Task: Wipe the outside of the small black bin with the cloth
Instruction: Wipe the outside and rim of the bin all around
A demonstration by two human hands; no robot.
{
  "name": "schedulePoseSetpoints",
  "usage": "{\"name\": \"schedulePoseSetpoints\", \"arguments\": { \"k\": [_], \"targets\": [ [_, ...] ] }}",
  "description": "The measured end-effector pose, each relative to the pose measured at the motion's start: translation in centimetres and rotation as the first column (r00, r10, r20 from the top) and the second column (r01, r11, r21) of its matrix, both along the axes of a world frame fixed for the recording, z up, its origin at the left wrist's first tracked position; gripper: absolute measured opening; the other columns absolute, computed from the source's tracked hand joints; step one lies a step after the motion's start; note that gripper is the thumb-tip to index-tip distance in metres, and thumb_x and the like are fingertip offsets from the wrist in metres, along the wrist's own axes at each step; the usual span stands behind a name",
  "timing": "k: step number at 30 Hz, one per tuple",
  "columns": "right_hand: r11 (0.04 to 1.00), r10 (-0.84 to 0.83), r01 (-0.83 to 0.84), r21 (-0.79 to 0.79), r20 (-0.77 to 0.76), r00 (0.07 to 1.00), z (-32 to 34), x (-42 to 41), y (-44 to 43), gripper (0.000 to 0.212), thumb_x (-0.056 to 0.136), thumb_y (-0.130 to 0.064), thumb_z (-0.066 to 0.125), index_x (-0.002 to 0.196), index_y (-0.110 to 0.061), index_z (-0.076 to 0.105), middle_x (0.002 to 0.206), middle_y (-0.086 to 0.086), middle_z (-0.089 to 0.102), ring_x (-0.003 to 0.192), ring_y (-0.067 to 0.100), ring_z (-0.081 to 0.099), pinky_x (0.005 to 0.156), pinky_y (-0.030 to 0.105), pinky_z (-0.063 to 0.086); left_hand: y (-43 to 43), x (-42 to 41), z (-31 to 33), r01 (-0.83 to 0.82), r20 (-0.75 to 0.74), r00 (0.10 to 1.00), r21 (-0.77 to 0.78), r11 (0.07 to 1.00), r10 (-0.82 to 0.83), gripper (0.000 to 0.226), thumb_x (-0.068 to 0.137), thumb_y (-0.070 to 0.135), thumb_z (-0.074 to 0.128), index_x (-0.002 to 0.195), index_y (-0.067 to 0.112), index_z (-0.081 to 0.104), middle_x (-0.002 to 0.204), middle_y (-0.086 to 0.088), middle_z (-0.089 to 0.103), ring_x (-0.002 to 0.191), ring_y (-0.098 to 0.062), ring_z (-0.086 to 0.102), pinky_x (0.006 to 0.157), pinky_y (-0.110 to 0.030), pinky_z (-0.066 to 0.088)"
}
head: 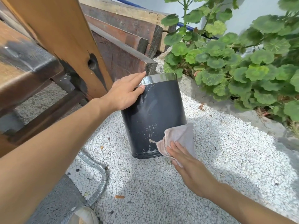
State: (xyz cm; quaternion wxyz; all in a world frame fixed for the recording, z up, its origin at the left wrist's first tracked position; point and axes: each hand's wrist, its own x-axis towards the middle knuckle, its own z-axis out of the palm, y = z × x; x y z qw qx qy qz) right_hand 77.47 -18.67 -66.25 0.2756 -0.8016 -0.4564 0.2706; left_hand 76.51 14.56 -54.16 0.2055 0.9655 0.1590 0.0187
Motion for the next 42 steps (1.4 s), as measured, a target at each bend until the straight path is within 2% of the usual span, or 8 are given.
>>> {"name": "schedulePoseSetpoints", "arguments": {
  "k": [3,6,9,12,19,23,26,42],
  "targets": [
    [0.983,-0.164,0.181,0.024,-0.318,0.934,2.1,-0.4,0.2,0.04,0.097,-0.063,0.034,0.136,-0.065,0.042,0.149,-0.042,0.034,0.142,-0.015,0.025,0.118,0.022,0.024,-0.1,-0.1,-0.1,-0.048,-0.045,0.998,-0.045,0.998,0.046,0.053,0.103,0.052,0.025,0.154,0.047,0.014,0.164,0.02,0.012,0.153,-0.018,0.003,0.119,-0.061,0.005],
    [0.878,-0.355,0.478,-0.02,-0.697,0.623,4.4,1.1,1.0,0.029,0.097,-0.052,0.047,0.117,-0.055,0.067,0.12,-0.022,0.071,0.111,-0.004,0.065,0.092,0.023,0.047,0.3,-0.5,0.0,-0.008,-0.062,0.998,-0.065,0.998,0.004,0.054,0.101,0.051,0.02,0.154,0.048,0.01,0.165,0.018,0.003,0.154,-0.02,-0.002,0.122,-0.055,0.006],
    [0.748,-0.289,0.659,-0.083,-0.934,0.209,6.5,3.8,2.0,0.037,0.105,-0.034,0.047,0.134,-0.017,0.062,0.127,0.004,0.072,0.117,0.017,0.068,0.097,0.038,0.05,0.8,-1.1,0.1,0.033,-0.047,0.998,-0.059,0.998,-0.036,0.054,0.104,0.045,0.021,0.156,0.043,0.008,0.166,0.013,0.0,0.154,-0.018,-0.003,0.124,-0.049,0.003],
    [0.662,-0.208,0.748,-0.042,-0.97,0.129,9.2,6.0,3.8,0.04,0.108,-0.029,0.04,0.136,-0.007,0.059,0.128,0.012,0.07,0.118,0.022,0.067,0.103,0.043,0.046,0.8,-1.8,-0.1,0.037,0.012,0.999,-0.081,0.996,-0.036,0.055,0.106,0.037,0.029,0.158,0.036,0.011,0.166,0.01,0.003,0.15,-0.004,-0.003,0.121,-0.024,-0.007],
    [0.555,-0.299,0.777,0.296,-0.801,0.518,14.7,8.9,12.0,0.033,0.109,-0.022,0.043,0.131,-0.004,0.061,0.128,0.012,0.069,0.121,0.02,0.063,0.116,0.047,0.039,1.2,-3.4,-0.5,-0.034,0.08,0.995,-0.196,0.98,0.051,0.059,0.104,0.031,0.04,0.158,0.025,0.017,0.166,0.01,0.001,0.152,-0.007,0.003,0.119,-0.023,0.002],
    [0.747,-0.4,0.525,0.408,-0.356,0.845,14.8,8.4,16.5,0.039,0.108,-0.034,0.038,0.142,-0.026,0.057,0.137,0.013,0.063,0.123,0.006,0.061,0.119,0.031,0.031,0.9,-3.6,-0.6,-0.045,0.106,0.992,-0.259,0.965,0.075,0.057,0.105,0.022,0.04,0.158,0.024,0.018,0.167,0.005,0.004,0.152,-0.009,0.0,0.123,-0.029,-0.001],
    [0.895,-0.311,0.328,0.301,-0.105,0.945,12.7,7.7,17.8,0.049,0.109,-0.036,0.036,0.156,-0.022,0.036,0.161,-0.008,0.033,0.151,0.004,0.02,0.122,0.024,0.014,0.9,-3.3,-0.5,-0.048,0.074,0.995,-0.261,0.964,0.069,0.058,0.104,0.019,0.04,0.158,0.026,0.02,0.166,0.008,0.008,0.153,-0.015,-0.003,0.124,-0.048,-0.004],
    [0.983,0.082,-0.125,0.13,0.299,0.951,8.3,5.9,13.5,0.053,0.11,-0.025,0.034,0.16,-0.025,0.017,0.165,-0.009,0.006,0.154,0.008,-0.009,0.126,0.043,0.0,2.0,-3.9,-0.6,0.063,0.102,0.994,-0.163,0.985,-0.046,0.059,0.105,0.023,0.041,0.158,0.021,0.016,0.167,0.004,0.01,0.152,-0.009,0.008,0.122,-0.026,0.004]
  ]
}}
